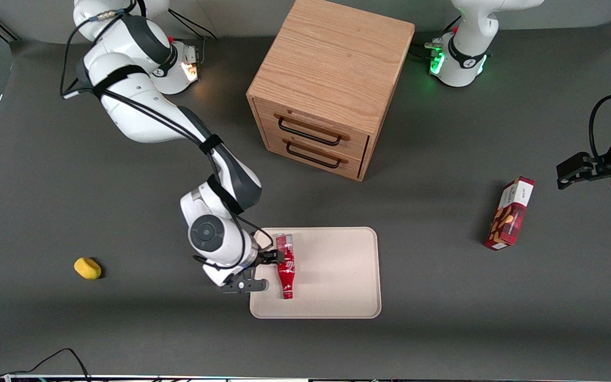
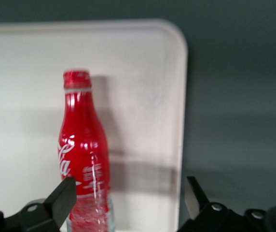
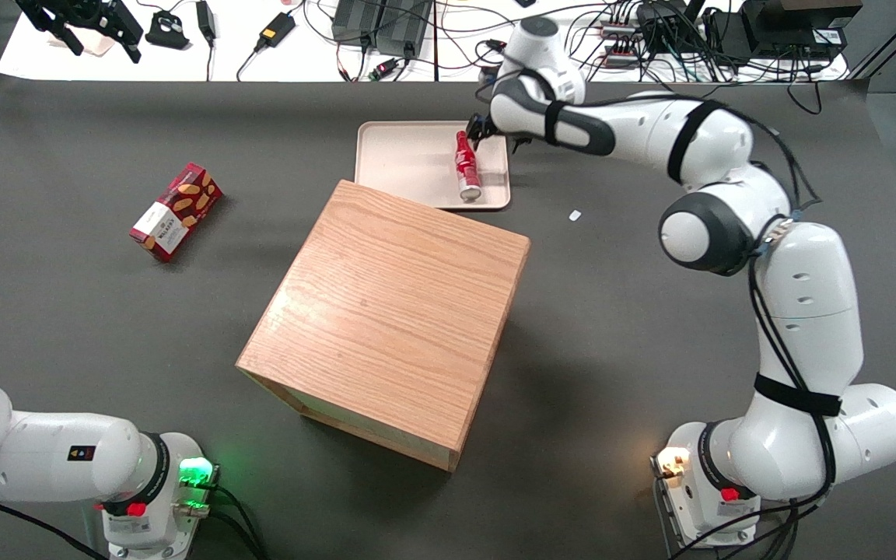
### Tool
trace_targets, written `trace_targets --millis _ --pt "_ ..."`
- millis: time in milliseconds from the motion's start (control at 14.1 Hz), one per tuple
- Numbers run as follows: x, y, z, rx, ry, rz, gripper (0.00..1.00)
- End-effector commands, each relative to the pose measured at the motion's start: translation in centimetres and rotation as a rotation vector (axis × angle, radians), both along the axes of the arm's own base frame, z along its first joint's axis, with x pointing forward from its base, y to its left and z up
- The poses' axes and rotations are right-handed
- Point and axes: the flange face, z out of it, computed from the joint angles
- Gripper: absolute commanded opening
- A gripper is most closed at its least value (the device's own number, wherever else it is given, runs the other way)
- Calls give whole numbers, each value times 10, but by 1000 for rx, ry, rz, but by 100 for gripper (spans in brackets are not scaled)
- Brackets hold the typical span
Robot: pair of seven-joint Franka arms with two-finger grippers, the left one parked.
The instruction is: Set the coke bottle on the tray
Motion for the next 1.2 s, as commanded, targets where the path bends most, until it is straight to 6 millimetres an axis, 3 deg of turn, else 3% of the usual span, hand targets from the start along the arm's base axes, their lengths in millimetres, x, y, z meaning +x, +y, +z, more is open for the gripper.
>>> trace_targets --millis 0,71,212,354,636,778,848,990,1131 --pt "-19 -43 77 -42 -29 -24 100" --pt "-23 -60 97 -52 -40 -42 100" --pt "-30 -115 131 -82 -55 -89 100" --pt "-53 -168 160 -129 -66 -103 100" --pt "-98 -233 248 -80 -34 -74 100" --pt "-117 -269 273 -86 -29 -53 100" --pt "-126 -281 283 -97 -14 -73 100" --pt "-143 -282 305 -116 10 -77 100" --pt "-150 -280 312 -123 17 -73 100"
